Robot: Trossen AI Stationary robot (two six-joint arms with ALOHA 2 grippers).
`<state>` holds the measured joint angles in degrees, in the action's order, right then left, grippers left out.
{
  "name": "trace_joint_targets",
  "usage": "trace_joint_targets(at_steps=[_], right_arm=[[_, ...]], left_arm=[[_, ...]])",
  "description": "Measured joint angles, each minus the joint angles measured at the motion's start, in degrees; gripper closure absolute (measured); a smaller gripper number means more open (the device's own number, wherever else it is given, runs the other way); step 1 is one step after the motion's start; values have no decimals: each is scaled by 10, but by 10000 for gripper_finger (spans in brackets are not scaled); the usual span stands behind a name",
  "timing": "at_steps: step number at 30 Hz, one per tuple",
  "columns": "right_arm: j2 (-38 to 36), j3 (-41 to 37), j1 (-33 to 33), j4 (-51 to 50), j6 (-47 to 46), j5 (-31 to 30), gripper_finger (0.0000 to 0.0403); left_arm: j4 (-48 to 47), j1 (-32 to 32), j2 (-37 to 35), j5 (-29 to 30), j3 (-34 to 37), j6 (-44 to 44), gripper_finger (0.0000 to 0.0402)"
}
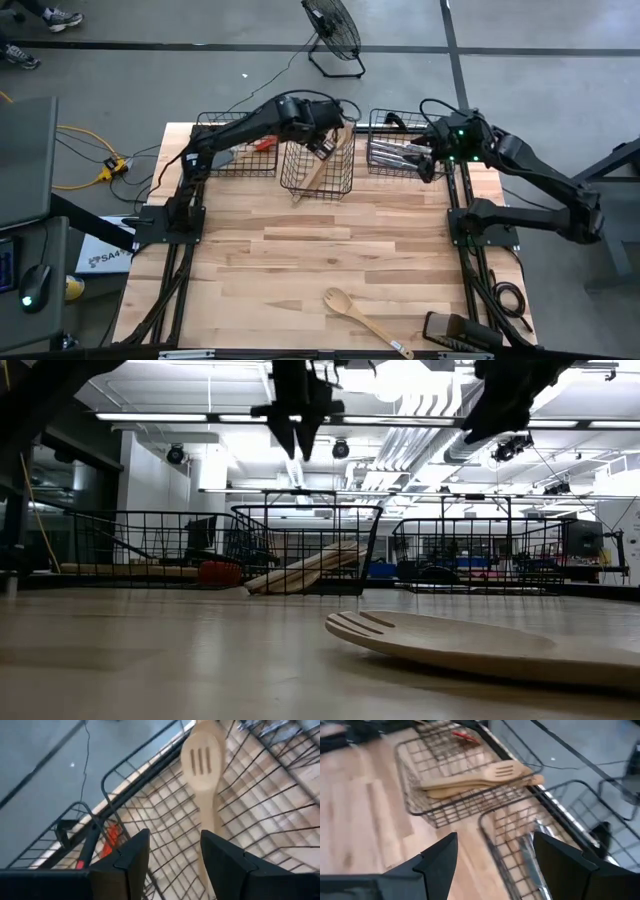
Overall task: Pick & Place Kitchen Items
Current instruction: Put the brown serving spoon into the middle wire basket
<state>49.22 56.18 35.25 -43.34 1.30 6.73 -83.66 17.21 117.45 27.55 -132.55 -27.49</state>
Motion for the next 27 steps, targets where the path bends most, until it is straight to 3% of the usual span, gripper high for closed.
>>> trace_joint_targets(at_steps=[7, 14, 18, 22, 27], right_arm=[[-20, 0, 0, 2, -11, 73, 151], [-20, 0, -4, 2, -21, 208, 151], [-21, 0, -29, 0, -41, 252, 151], [-22, 0, -80, -3, -77, 266, 151], [-22, 0, -174, -3, -135, 226, 151]], left_arm=[[-67, -63, -10, 43, 0, -83, 229], [-64, -132, -18, 48, 15, -107, 229], [-64, -162, -15, 46, 32, -121, 229], [-63, -193, -17, 46, 48, -135, 229], [-64, -225, -16, 52, 76, -138, 229]])
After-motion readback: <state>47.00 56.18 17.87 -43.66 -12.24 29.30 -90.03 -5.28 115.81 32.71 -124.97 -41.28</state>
